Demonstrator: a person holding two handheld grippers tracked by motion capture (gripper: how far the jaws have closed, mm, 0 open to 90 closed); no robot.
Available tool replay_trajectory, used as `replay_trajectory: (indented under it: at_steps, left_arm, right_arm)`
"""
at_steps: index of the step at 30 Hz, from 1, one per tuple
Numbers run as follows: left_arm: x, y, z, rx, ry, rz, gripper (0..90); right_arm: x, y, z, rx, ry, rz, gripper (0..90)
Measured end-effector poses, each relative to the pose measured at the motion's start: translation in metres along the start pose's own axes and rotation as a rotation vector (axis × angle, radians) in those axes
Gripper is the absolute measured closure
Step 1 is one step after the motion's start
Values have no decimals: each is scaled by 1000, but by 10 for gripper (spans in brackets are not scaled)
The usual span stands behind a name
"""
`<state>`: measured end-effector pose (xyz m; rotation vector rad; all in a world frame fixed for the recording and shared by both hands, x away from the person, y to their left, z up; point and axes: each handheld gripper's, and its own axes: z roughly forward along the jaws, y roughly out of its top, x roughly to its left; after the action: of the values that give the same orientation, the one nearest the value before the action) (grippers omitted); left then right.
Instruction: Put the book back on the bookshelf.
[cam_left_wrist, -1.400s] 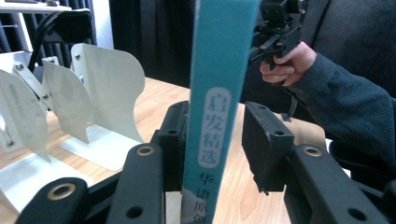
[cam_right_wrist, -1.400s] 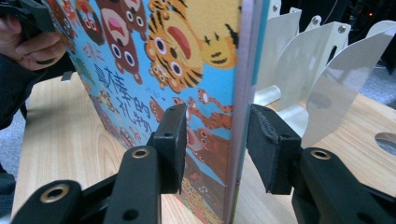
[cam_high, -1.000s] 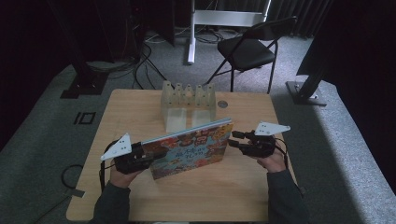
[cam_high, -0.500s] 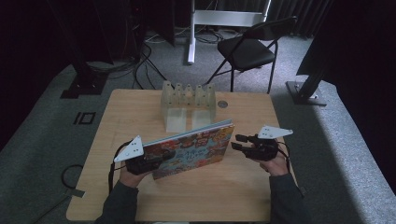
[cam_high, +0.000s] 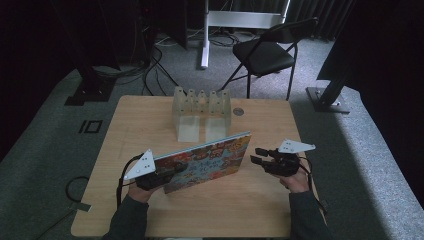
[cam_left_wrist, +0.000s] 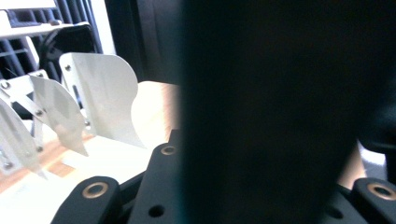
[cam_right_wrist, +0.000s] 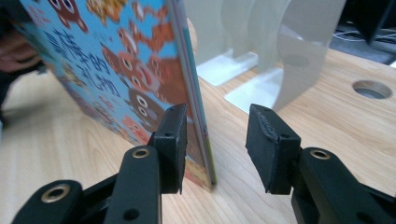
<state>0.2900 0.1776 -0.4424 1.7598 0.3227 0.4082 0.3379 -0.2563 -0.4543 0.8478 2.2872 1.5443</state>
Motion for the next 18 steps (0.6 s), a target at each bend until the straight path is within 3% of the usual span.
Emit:
replay_trajectory:
  at_steps: [7, 17, 18]
  left_arm:
    - [-3, 2, -1, 19, 14, 26, 780]
    - [-6, 3, -1, 35, 92, 49, 780]
    - [-8, 3, -1, 36, 115, 56, 780]
  right_arm:
    - [1, -6, 2, 25, -57, -15, 584]
    - [-1, -7, -1, 19, -88, -6, 584]
    - [-2, -7, -1, 18, -91, -6, 583]
